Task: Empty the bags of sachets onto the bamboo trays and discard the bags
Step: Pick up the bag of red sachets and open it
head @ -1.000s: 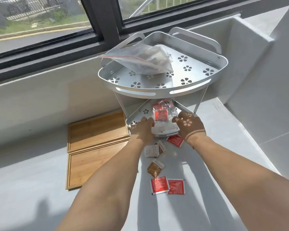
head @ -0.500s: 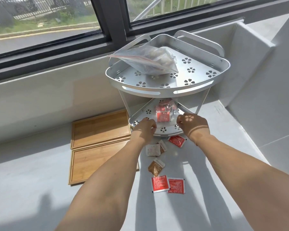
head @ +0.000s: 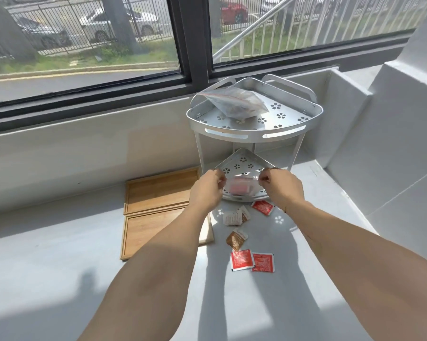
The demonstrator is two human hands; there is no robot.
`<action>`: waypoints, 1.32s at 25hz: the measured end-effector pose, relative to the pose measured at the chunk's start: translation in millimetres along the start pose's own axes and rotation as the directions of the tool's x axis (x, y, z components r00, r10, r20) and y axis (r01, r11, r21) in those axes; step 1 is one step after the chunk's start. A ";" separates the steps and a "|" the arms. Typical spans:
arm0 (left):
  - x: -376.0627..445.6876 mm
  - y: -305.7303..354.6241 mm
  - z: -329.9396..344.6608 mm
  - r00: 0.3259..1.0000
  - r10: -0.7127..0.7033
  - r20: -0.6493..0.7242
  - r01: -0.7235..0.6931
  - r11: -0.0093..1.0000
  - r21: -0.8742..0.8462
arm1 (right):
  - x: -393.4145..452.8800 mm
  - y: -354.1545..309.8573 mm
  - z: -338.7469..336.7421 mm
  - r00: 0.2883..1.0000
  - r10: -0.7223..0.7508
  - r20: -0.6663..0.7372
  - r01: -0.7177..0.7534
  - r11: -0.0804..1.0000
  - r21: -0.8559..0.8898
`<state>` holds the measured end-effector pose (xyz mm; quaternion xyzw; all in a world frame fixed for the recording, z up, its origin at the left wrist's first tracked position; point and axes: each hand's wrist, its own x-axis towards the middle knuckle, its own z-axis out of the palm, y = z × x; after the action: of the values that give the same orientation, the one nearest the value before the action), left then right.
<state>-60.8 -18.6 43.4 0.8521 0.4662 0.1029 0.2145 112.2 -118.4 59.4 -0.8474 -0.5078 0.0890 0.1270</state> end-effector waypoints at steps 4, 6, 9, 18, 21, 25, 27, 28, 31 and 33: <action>-27.4 -11.7 -25.0 0.993 0.026 -0.115 -0.037 0.995 -0.092 | -25.3 -29.0 -12.5 0.994 0.037 -0.107 -0.020 0.988 0.154; -50.0 -24.4 -38.5 0.981 0.013 -0.192 -0.046 0.985 -0.168 | -40.6 -43.9 -13.1 0.991 0.059 -0.118 -0.018 0.946 0.323; -88.5 -51.6 -57.8 0.964 0.003 -0.266 -0.076 0.962 -0.263 | -65.5 -67.9 -5.8 0.994 0.009 -0.105 0.044 0.868 0.494; -257.9 -146.0 -89.3 0.978 -0.065 -0.197 -0.035 0.885 -0.465 | -197.9 -144.4 37.3 0.980 -0.197 -0.018 0.157 0.718 0.678; -299.2 -169.1 -82.4 0.978 -0.143 -0.153 0.051 0.872 -0.486 | -237.6 -160.5 59.5 0.976 -0.197 0.094 0.062 0.663 0.746; -323.3 -187.0 -71.4 0.973 -0.179 -0.146 0.077 0.848 -0.524 | -281.5 -175.3 79.9 0.975 -0.176 0.139 0.020 0.687 0.726; -325.8 -191.0 -68.8 0.975 -0.175 -0.134 0.074 0.833 -0.548 | -292.7 -180.8 85.4 0.975 -0.174 0.142 0.024 0.709 0.705; -325.2 -190.4 -68.9 0.978 -0.165 -0.127 0.067 0.828 -0.557 | -296.0 -183.6 86.1 0.975 -0.175 0.140 0.030 0.719 0.694; -320.6 -187.2 -70.3 0.987 -0.123 -0.104 0.038 0.807 -0.589 | -300.1 -195.6 86.0 0.975 -0.174 0.138 0.043 0.756 0.653; -321.9 -181.2 -72.3 0.993 -0.107 -0.058 0.047 0.779 -0.625 | -302.7 -202.8 85.5 0.978 -0.167 0.122 0.052 0.770 0.636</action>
<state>-399.0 -183.2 31.9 0.7082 0.4499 0.2805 0.4662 -223.5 -283.4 46.7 -0.7142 -0.5063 0.3183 0.3636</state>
